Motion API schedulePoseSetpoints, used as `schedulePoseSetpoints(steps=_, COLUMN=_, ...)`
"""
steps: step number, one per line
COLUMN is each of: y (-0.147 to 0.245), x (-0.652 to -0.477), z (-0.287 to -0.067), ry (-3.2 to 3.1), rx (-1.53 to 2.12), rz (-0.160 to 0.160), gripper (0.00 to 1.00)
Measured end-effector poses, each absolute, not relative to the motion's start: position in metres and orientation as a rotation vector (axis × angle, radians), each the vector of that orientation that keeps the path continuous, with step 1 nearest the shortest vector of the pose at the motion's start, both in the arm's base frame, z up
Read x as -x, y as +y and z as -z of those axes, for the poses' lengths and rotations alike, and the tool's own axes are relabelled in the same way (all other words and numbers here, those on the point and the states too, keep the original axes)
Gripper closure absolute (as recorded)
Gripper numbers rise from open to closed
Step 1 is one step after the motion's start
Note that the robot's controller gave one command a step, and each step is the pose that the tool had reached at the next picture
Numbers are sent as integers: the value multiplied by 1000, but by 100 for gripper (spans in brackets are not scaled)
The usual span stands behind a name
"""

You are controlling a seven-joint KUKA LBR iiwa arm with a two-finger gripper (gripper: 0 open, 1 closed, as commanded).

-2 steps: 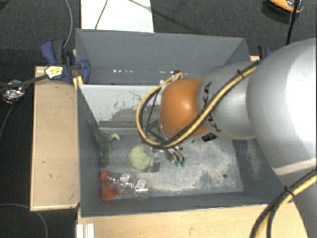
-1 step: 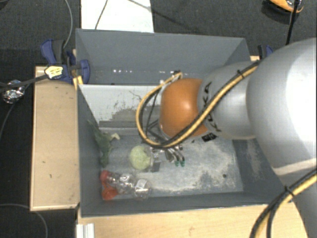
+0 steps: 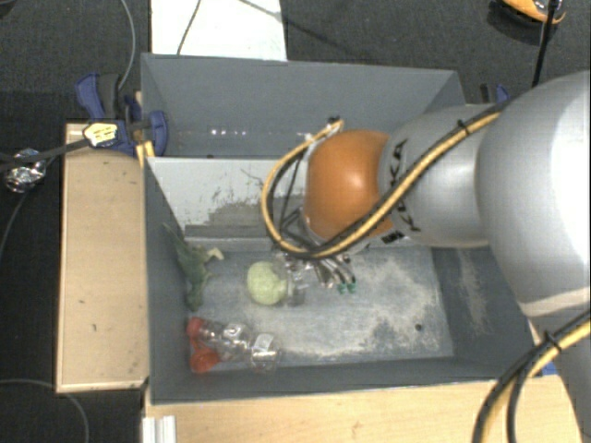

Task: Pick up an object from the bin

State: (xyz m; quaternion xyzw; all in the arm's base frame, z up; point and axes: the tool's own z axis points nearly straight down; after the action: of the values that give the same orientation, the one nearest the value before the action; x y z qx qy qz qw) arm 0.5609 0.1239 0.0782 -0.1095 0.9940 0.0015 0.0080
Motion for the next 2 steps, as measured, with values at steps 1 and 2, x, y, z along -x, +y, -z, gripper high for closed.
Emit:
schedulePoseSetpoints(steps=1, y=138, x=-553, z=-76, ry=3078, rx=487, rz=1, gripper=100)
schedulePoseSetpoints(steps=2, y=138, x=-549, z=-118, ry=3091, rx=506, rz=-4, gripper=100)
